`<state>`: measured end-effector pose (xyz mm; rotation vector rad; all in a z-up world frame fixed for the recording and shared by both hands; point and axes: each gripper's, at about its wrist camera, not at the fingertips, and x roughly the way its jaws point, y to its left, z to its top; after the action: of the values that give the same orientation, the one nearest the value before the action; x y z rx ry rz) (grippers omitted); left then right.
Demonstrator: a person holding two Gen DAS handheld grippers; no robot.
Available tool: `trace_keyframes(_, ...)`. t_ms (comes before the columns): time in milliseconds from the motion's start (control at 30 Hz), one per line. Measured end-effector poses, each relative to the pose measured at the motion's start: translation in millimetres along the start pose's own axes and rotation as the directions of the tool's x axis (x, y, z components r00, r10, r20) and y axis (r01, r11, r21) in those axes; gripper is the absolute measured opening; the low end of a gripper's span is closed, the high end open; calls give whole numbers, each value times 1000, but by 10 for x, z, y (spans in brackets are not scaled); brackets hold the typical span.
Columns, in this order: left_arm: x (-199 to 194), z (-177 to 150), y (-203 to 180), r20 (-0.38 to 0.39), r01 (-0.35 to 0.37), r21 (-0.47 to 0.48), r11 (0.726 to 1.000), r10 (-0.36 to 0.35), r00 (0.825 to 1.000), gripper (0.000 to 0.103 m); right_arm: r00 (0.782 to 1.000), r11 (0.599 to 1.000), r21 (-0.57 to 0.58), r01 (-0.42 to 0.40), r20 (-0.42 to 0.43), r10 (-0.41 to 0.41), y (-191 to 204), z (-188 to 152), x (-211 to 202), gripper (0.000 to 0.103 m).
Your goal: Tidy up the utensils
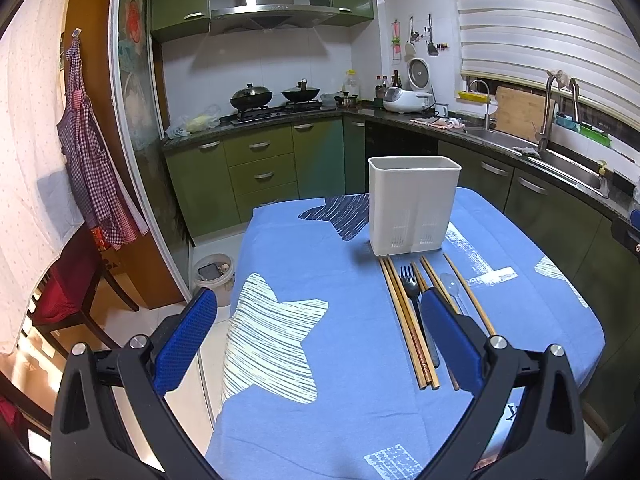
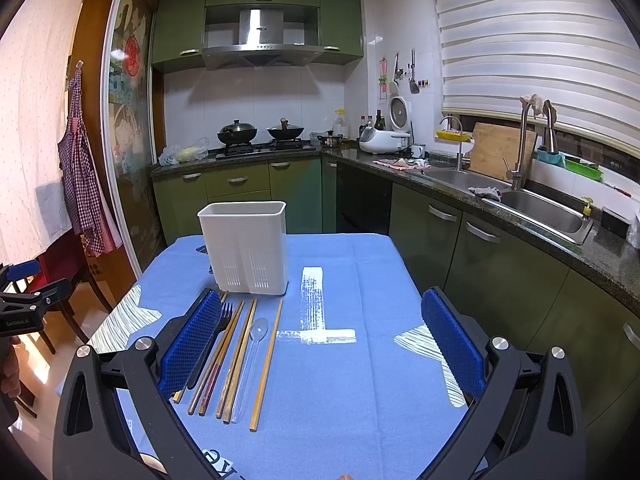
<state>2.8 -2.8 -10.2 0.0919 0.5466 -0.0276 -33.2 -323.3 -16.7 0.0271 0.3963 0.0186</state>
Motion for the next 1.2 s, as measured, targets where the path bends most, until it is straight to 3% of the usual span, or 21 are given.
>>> trace_keyframes(1200, -51, 31, 83, 0, -14, -11, 1000, 14, 1000, 97, 1000, 1000, 1, 1, -3, -1, 14, 2, 19, 99)
